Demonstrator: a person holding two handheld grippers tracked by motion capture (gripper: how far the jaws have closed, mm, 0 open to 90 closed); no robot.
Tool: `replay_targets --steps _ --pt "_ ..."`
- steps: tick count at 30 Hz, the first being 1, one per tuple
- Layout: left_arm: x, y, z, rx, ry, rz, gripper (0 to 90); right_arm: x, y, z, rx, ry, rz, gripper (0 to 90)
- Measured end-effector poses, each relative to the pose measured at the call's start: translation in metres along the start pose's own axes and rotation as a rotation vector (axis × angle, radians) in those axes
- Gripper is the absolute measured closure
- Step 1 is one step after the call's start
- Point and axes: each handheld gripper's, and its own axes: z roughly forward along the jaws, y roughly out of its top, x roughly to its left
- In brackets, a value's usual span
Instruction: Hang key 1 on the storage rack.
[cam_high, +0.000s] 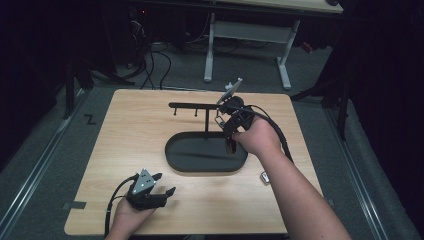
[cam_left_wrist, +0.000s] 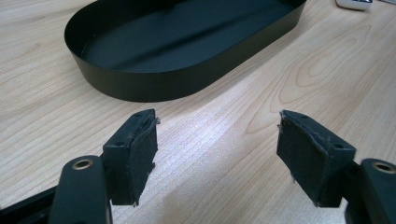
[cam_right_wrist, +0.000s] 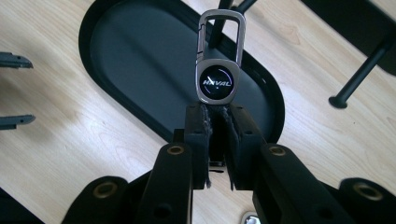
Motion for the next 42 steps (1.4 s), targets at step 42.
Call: replay_targets --steps 42 --pt "-0.003 -0.001 0.003 0.02 -0.016 0.014 29.4 -0.009 0.016 0.032 0.009 -0.034 0.034 80.6"
